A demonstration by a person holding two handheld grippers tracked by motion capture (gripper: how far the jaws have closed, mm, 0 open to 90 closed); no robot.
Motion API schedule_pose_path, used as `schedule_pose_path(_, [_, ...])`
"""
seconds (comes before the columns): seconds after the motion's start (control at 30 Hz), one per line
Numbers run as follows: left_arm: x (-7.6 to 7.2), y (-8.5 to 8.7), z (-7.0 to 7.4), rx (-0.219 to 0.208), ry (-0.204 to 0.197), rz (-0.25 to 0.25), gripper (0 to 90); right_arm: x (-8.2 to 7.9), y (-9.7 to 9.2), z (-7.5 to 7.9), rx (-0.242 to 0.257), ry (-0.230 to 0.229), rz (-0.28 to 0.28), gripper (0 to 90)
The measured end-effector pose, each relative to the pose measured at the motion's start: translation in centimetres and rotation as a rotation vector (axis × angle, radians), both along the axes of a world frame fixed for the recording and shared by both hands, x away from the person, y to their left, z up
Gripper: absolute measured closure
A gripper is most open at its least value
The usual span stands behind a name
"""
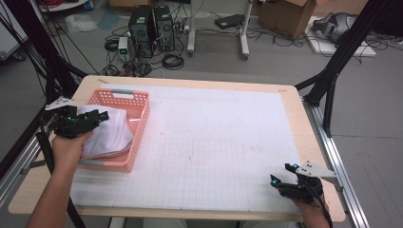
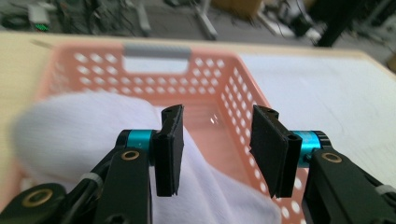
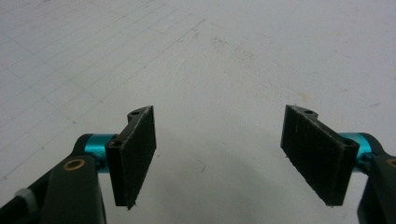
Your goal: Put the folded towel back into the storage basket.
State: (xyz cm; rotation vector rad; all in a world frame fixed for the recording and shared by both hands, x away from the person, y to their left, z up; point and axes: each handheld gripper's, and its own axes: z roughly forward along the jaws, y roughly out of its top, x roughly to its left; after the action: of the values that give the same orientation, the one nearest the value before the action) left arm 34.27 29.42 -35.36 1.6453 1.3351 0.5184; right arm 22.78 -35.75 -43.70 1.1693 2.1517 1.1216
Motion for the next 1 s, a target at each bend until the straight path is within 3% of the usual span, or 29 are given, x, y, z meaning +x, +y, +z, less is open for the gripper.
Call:
schedule_pose_path(0.1, [0.9,-0.5,-1.0,0.039,0.077,0.003,50.3,-0.1,0.0,0.0,-0.003,0.000,0.000,26.0])
schedule_pose_path(0.2, [1.9,-1.1,-2.0,0.114,0.158,0.035,50.5,-0.1,-0.2,0.0,0.001,-0.001,-0.003,26.0])
schedule_pose_path(0.3, [2.6,-1.4,-2.6,0.149,0.210,0.052,47.3,0.0,-0.2,0.0,0.000,0.002,-0.004,26.1])
schedule_pose_path(0.53, [4.0,-2.6,-3.8,0.229,0.308,0.017,38.8,0.0,-0.1,-0.1,-0.002,0.003,0.001,26.0])
schedule_pose_path(0.63, [4.3,-3.4,-4.4,0.273,0.321,-0.015,39.0,0.0,-0.1,-0.1,-0.001,0.004,0.000,26.1])
schedule_pose_path(0.73, [4.4,-4.4,-5.0,0.357,0.319,-0.053,40.3,0.0,-0.1,-0.1,0.000,0.006,-0.001,26.1])
schedule_pose_path(0.9, [4.2,-4.5,-5.1,0.344,0.289,-0.093,60.4,0.1,-0.1,-0.2,-0.005,0.008,0.004,26.2])
schedule_pose_path(1.0, [4.1,-4.3,-5.1,0.289,0.281,-0.143,64.4,0.1,-0.1,-0.2,-0.002,0.015,-0.001,26.2])
